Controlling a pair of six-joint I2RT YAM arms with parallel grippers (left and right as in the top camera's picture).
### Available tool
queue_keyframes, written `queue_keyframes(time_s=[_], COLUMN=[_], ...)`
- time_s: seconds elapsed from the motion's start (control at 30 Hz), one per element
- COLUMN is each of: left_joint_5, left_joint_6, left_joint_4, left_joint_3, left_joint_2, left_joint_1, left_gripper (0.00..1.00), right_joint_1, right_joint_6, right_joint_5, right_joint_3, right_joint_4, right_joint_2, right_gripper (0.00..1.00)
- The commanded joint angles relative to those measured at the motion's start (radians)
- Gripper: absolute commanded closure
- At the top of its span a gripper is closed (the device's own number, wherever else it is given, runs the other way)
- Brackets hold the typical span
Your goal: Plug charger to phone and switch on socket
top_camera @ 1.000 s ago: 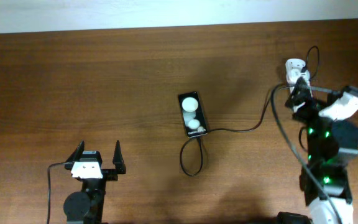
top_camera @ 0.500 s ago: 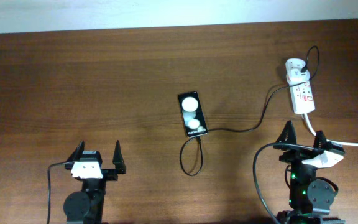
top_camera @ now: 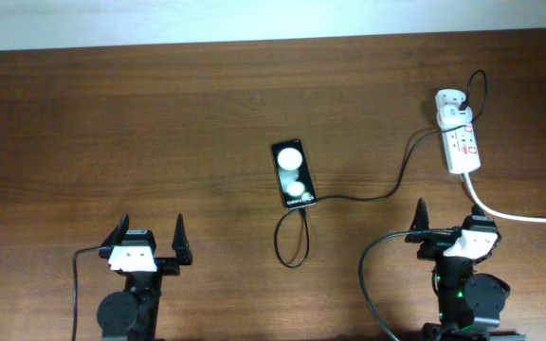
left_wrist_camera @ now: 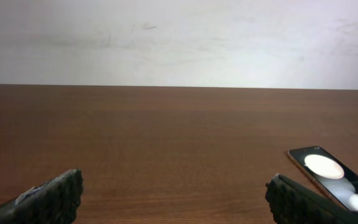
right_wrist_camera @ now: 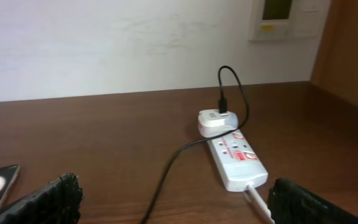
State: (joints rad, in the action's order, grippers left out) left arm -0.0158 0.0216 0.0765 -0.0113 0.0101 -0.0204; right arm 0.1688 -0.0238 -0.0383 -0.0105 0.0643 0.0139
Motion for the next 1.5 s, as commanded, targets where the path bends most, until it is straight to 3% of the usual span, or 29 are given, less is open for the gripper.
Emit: queue_keyframes(time_s=[0.0, 1.47], left_joint_5=[-0.014, -0.014], left_joint_6=[-0.016, -0.015], left_joint_4=[0.007, 0.007], left_joint_3=[0.001, 0.001], left_joint_2=[-0.005, -0.005], left_joint_1=[-0.003, -0.003], left_gripper=[0.01, 0.01], right_joint_1=[-0.055, -0.102], right_joint_6=[0.009, 0.009], right_joint_5=[-0.033, -0.032], right_joint_3=[0.005, 0.005], right_joint_4=[0.008, 0.008], right_joint_2=[-0.011, -0.010], right_gripper=[0.01, 0.01])
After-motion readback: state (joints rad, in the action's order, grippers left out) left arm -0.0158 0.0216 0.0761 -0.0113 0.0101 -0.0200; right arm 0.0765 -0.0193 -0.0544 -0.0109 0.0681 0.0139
